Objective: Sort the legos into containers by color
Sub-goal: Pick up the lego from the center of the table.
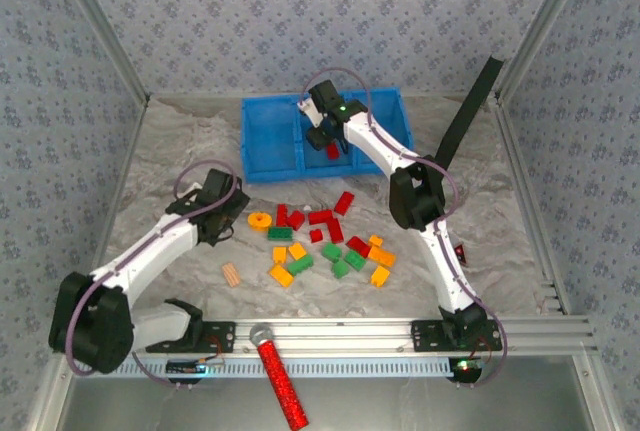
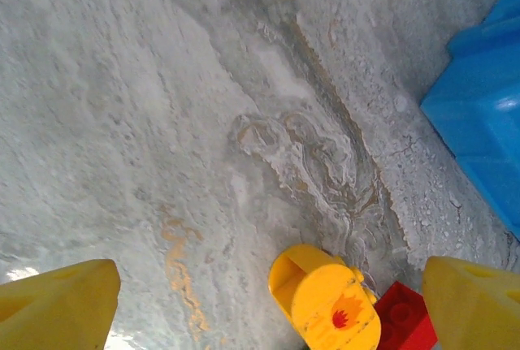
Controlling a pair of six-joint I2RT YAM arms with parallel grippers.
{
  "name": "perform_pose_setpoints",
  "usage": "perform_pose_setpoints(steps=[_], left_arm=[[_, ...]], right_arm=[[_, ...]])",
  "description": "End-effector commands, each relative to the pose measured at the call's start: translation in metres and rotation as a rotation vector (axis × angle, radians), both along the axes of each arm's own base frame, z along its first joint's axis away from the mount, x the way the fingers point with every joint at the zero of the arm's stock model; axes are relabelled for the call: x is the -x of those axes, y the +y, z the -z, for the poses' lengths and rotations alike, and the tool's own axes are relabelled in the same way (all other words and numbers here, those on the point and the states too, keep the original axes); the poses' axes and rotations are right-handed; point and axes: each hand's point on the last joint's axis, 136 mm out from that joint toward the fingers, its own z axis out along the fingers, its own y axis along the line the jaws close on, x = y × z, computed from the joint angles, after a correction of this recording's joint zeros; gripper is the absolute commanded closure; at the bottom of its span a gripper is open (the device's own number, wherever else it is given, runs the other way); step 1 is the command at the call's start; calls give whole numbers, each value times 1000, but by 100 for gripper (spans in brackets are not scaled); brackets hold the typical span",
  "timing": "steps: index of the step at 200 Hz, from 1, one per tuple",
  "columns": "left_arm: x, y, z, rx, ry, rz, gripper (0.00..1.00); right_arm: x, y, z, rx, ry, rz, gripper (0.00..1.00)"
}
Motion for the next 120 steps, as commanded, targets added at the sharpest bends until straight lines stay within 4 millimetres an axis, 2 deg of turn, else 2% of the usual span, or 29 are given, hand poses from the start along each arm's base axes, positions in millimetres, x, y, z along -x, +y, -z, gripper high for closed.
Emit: perform_pose_setpoints(steps=[1,57,120], left_arm=[[8,-15,17,101,118,-54,8],[-7,-51,32,177,164,-64,11],[-11,-64,53,183,209,-84,13]], right_arm=[[2,-8,-39,-29,-35,36,50],[7,-16,-60,-48,-45,57,49],[15,-23,-54,-50,-33,65,49]])
